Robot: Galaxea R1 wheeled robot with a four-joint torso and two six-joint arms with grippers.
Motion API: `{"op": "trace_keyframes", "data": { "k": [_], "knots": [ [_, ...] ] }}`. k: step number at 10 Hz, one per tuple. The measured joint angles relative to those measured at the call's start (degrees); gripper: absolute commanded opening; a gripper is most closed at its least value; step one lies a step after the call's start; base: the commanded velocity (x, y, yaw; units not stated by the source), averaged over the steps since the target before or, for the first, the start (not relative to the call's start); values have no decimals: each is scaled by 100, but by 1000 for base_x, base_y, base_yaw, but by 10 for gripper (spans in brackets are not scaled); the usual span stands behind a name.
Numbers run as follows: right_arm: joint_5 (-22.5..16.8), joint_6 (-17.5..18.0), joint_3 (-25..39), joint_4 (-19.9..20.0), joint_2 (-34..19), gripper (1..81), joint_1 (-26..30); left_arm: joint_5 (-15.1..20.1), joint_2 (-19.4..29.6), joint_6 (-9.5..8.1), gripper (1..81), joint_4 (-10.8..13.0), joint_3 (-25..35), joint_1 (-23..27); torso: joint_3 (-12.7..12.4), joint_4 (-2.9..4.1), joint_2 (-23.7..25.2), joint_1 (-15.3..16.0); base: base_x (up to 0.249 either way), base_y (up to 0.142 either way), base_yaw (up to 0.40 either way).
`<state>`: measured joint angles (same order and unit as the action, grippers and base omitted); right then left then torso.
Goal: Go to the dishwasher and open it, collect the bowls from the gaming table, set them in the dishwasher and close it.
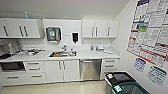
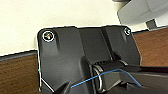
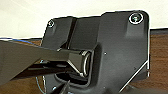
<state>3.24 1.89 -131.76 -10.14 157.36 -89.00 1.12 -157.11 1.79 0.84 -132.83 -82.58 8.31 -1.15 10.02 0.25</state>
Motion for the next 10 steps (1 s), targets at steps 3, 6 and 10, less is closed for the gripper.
{"op": "trace_keyframes", "data": {
  "k": [3,6,10],
  "knots": [
    [-11,-13,2,0,-2,811,-9,-5,13,0,811,0,0,6,0,0,0,-2,95,0,0],
    [23,-18,-13,0,-20,811,78,-35,-24,0,811,0,20,55,2,0,-5,2,100,0,0],
    [-2,-18,-5,0,-5,811,13,-11,-16,0,811,0,5,20,2,0,-2,-2,100,0,0]
  ]
}}
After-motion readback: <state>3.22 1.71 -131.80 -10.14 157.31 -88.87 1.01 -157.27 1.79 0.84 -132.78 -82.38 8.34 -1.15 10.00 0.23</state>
